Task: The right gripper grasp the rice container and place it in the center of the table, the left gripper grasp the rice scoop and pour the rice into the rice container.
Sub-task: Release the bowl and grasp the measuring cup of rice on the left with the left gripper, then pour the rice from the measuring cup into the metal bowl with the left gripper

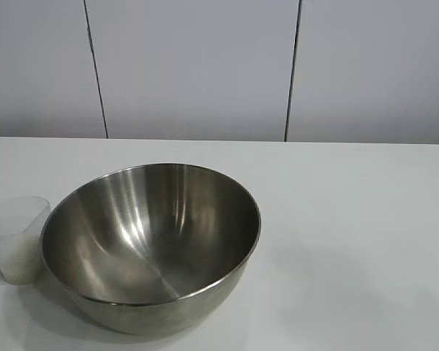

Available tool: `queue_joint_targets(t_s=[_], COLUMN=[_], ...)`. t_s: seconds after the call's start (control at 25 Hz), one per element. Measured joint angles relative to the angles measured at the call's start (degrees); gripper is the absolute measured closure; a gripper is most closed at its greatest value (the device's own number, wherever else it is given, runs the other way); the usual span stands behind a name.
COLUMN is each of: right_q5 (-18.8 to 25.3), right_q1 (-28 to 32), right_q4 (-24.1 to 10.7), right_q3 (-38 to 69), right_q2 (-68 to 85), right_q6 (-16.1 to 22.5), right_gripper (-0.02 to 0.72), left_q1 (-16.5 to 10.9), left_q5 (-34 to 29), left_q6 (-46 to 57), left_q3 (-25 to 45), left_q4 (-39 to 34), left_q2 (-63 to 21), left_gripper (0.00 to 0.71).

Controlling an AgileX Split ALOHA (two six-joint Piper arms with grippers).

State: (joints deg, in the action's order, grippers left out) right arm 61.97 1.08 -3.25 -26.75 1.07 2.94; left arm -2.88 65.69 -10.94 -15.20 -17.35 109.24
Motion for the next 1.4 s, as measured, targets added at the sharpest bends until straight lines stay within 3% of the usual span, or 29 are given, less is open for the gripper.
queue_joint_targets(t_s=[0.2, 0.32, 0.6, 0.8, 0.92, 1.16, 1.4], right_q5=[0.0, 0.0, 0.0, -0.1, 0.0, 0.0, 0.0], right_q1=[0.0, 0.0, 0.0, 0.0, 0.0, 0.0, 0.0], right_q4=[0.0, 0.0, 0.0, 0.0, 0.0, 0.0, 0.0], right_q3=[0.0, 0.0, 0.0, 0.0, 0.0, 0.0, 0.0], right_q2=[0.0, 0.0, 0.0, 0.0, 0.0, 0.0, 0.0], right_q6=[0.0, 0.0, 0.0, 0.0, 0.0, 0.0, 0.0], right_gripper=[0.231, 0.231, 0.231, 0.231, 0.231, 0.231, 0.231], left_q1=[0.2, 2.8, 16.1, 26.3, 30.7, 36.2, 38.5], left_q5=[-0.1, -1.5, -24.9, -40.8, -46.1, -46.2, -38.6], left_q6=[-1.9, -5.2, -15.1, -34.8, -52.1, -86.5, -110.8], left_q3=[0.0, 0.0, -6.3, -12.6, -15.1, -16.3, -17.0], left_q4=[-1.7, -2.3, -1.9, 8.1, 15.5, 27.0, 28.5], left_q2=[-12.4, -21.6, -33.5, -33.7, -33.7, -33.7, -31.6], left_gripper=[0.701, 0.701, 0.701, 0.701, 0.701, 0.701, 0.701])
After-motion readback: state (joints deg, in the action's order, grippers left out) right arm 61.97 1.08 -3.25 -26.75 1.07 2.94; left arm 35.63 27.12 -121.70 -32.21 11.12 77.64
